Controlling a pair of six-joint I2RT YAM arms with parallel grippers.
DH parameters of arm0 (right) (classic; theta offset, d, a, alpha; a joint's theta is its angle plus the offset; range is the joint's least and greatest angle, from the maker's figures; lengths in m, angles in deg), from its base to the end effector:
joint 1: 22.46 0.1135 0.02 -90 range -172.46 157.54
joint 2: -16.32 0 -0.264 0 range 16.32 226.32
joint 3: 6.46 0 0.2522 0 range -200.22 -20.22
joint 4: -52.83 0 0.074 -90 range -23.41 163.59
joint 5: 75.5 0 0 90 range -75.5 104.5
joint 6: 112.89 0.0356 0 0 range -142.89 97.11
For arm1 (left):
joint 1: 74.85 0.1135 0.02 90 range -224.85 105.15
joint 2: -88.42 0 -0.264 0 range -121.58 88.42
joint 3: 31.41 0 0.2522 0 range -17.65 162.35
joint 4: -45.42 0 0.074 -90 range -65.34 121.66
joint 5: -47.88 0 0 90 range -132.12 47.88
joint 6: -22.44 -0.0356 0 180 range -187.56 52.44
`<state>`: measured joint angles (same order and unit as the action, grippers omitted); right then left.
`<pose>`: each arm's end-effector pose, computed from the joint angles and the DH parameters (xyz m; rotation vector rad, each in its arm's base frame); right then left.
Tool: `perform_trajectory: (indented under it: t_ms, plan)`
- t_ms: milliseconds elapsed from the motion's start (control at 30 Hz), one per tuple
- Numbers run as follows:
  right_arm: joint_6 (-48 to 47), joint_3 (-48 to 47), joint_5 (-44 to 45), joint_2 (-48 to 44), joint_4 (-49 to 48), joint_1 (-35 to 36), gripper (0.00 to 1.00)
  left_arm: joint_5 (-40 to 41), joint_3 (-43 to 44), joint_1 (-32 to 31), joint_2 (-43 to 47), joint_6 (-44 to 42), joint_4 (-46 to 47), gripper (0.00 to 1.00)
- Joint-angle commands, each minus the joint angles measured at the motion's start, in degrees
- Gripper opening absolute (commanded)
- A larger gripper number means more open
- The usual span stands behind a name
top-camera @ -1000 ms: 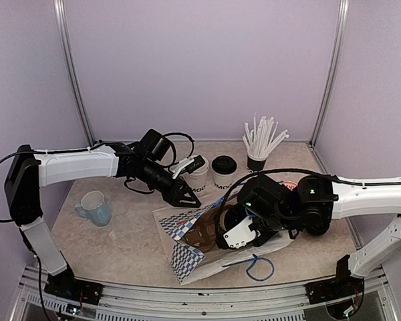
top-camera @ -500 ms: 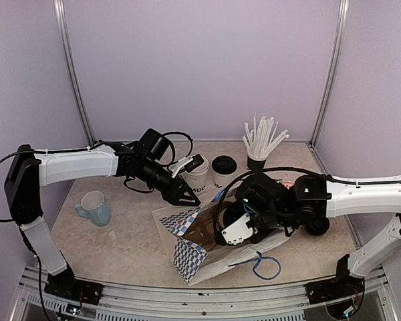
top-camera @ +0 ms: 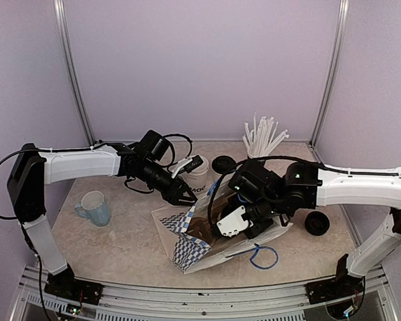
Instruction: Pack the takeout coffee
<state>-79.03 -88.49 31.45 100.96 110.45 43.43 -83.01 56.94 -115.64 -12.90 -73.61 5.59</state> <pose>0.1324 0.2704 0.2711 -2.2093 1.3408 -0.3250 0.2714 -0.2650 0.2354 1.2819 2.1700 -1.1410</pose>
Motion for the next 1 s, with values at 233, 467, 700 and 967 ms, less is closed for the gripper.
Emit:
perform_trajectory:
  t_ms: [233, 467, 700, 967]
  plan:
    - [3.12, -9.17, -10.41, 3.23, 15.49, -0.32, 0.46, -4.81, 1.22, -0.63, -4.19, -0.92, -1.19, 0.50]
    - [5.34, -16.25, -17.65, 7.35, 25.93, -0.32, 0.46, -5.73, 2.07, -0.90, -4.94, -1.70, -2.59, 0.50]
    - [6.75, -19.90, -21.01, 11.29, 29.50, -1.45, 0.46, -5.42, 1.52, 1.53, -2.10, -1.39, -1.83, 0.52]
    - [8.46, -15.16, -13.94, 12.72, 22.66, -3.79, 0.44, -2.39, 0.61, 5.44, 0.91, 0.07, -0.24, 0.53]
